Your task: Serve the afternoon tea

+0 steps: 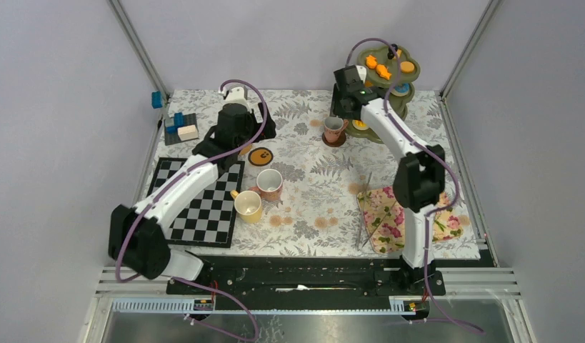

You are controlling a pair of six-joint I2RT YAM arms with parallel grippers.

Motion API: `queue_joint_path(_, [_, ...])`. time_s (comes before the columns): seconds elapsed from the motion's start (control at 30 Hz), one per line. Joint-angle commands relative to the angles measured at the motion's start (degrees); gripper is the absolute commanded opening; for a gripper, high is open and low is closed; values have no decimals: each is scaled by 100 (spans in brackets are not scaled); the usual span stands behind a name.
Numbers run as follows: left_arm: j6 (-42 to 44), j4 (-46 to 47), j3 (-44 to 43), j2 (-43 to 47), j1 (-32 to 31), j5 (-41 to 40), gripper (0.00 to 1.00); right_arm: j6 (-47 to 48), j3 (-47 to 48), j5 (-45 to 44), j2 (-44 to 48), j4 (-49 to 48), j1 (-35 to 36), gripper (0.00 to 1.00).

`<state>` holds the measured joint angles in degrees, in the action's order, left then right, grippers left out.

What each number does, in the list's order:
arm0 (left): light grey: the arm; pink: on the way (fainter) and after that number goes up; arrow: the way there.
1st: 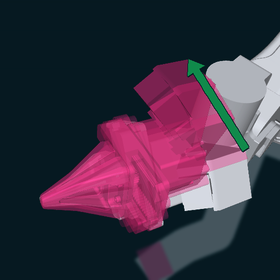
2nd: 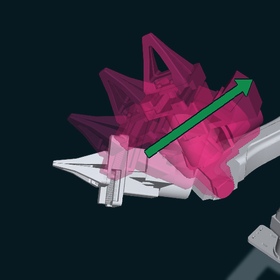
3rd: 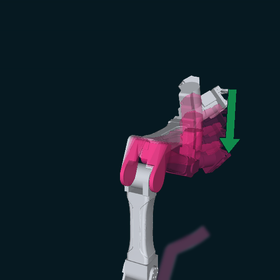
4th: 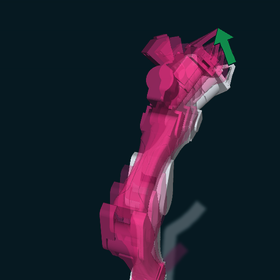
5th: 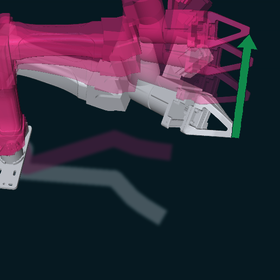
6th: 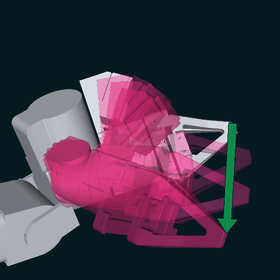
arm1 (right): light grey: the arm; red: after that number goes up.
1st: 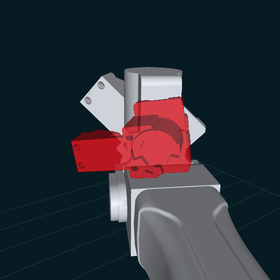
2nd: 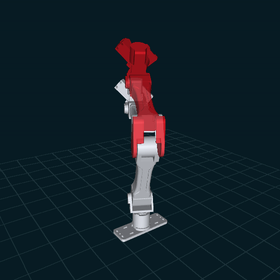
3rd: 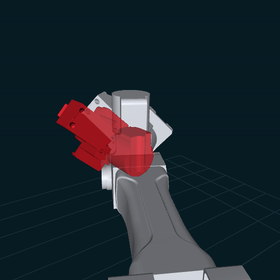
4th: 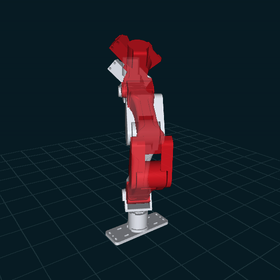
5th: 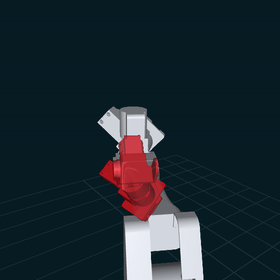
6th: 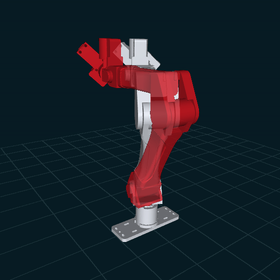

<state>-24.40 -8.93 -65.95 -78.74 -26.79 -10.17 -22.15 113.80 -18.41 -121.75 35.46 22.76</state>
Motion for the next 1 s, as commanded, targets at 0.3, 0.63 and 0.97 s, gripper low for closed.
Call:
queue_joint_path(0.3, [-1638,-484,-952,-2611,702,-346,91,221,-3781,1630,3903,-1244,281,91])
queue_joint_path(0.63, [-2566,-650,-1097,-3534,668,78,92,302,-5236,1289,5546,-1451,273,100])
queue_joint_path(0.97, [-2767,-460,-977,-3789,-14,833,95,204,-5753,1488,5790,-1764,272,100])
